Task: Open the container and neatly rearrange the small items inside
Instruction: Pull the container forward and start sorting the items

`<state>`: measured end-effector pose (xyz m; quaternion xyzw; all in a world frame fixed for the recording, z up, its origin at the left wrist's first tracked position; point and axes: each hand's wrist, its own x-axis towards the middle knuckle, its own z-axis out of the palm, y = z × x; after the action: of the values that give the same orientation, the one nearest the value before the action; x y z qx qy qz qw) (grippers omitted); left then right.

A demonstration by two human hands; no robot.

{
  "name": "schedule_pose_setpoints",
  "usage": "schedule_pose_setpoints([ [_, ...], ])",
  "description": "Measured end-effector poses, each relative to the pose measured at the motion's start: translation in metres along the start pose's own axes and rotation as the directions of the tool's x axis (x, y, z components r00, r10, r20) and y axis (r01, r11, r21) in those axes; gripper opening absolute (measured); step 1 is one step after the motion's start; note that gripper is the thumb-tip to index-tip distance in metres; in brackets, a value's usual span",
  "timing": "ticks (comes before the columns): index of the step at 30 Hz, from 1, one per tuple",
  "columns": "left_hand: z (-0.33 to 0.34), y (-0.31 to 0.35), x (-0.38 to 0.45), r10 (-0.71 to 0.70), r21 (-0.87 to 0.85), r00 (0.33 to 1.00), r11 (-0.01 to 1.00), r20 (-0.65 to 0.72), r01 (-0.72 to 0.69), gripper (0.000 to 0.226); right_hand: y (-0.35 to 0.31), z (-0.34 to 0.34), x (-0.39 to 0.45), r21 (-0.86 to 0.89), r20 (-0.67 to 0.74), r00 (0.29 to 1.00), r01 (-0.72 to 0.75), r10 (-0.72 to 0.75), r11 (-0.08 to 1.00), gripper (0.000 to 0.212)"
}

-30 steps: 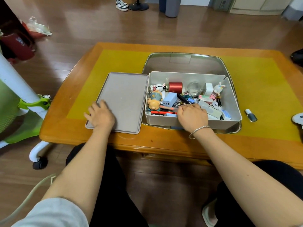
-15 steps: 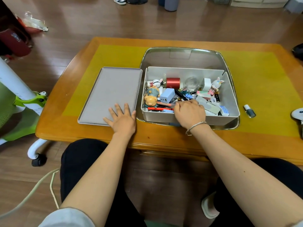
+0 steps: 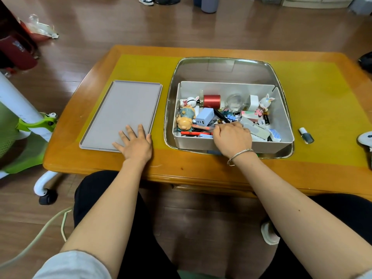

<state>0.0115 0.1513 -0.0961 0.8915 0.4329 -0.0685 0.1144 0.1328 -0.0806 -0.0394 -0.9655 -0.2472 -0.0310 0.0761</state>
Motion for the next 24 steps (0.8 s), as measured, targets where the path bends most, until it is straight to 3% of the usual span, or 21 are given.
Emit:
schedule_pose_setpoints([
  [12,0.011,-0.002,-0.022,-0.032,-0.027,0.997,0.999,-0.074,0.03,0.054,0.0,-0.003,-0.002,0.023,-0.001,1.0,0.018,-0.018,1.0,0.042],
  [24,0.008,0.006,-0.02,-0.044,-0.059,0.998,0.997,-0.043,0.041,0.053,0.01,-0.004,-0.001,0.078,-0.031,0.998,0.061,-0.058,0.995,0.041],
])
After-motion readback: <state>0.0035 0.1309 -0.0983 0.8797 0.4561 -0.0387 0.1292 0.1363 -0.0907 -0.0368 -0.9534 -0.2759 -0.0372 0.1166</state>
